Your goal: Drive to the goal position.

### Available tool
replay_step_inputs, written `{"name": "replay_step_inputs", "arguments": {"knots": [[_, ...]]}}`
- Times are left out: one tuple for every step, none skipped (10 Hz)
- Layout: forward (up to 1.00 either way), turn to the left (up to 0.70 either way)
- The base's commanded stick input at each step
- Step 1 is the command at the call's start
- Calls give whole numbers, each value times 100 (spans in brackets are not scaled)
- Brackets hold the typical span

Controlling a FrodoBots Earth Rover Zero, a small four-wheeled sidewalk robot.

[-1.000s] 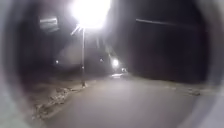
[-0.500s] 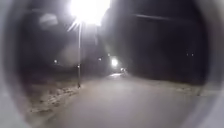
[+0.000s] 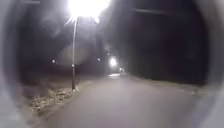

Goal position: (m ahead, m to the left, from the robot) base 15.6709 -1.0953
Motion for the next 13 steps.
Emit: {"name": "replay_step_inputs", "arguments": {"knots": [[100, 3], [100, 3], [100, 3], [100, 3], [100, 3], [100, 3], [100, 3], [100, 3], [100, 3], [100, 3], [100, 3], [100, 3], [100, 2]]}}
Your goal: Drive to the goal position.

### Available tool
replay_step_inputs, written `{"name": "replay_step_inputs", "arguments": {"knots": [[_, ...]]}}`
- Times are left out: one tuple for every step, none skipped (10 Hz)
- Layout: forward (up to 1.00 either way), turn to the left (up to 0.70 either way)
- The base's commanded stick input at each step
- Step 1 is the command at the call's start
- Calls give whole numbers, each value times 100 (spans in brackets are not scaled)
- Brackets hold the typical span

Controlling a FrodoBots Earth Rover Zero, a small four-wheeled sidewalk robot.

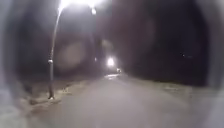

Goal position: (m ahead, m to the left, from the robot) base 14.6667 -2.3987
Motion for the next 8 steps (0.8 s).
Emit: {"name": "replay_step_inputs", "arguments": {"knots": [[100, 3], [100, 3], [100, 2], [100, 18], [100, 34], [100, 37], [100, 39], [100, 39]]}}
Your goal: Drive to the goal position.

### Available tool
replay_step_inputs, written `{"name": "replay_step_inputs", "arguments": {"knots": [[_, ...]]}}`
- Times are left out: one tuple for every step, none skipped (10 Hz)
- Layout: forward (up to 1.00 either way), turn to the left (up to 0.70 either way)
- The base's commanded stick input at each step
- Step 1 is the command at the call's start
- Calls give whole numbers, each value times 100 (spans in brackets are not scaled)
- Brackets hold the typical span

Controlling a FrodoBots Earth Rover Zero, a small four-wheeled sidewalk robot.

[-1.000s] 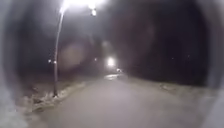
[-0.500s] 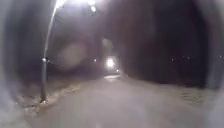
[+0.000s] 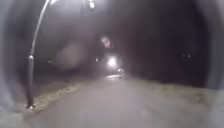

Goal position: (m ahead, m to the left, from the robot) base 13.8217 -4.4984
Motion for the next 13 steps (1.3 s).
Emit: {"name": "replay_step_inputs", "arguments": {"knots": [[100, 39], [100, 39], [100, 39], [100, 39], [100, 39], [100, 39], [100, 21], [100, 1], [100, 0], [100, 0], [100, 0], [100, 0], [100, 0]]}}
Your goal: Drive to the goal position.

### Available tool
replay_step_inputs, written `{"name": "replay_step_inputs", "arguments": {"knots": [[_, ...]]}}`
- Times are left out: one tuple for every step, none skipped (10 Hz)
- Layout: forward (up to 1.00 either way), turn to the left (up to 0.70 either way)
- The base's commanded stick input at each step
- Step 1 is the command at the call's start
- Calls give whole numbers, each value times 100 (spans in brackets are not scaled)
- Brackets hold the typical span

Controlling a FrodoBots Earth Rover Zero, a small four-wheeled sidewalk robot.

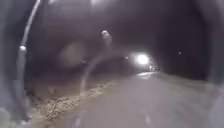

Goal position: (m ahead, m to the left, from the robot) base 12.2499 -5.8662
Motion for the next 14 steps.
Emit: {"name": "replay_step_inputs", "arguments": {"knots": [[100, -1], [100, -9], [100, -28], [100, -37], [100, -40], [100, -40], [100, -40], [100, -40], [100, -39], [100, -18], [100, 0], [100, 0], [100, 0], [100, 0]]}}
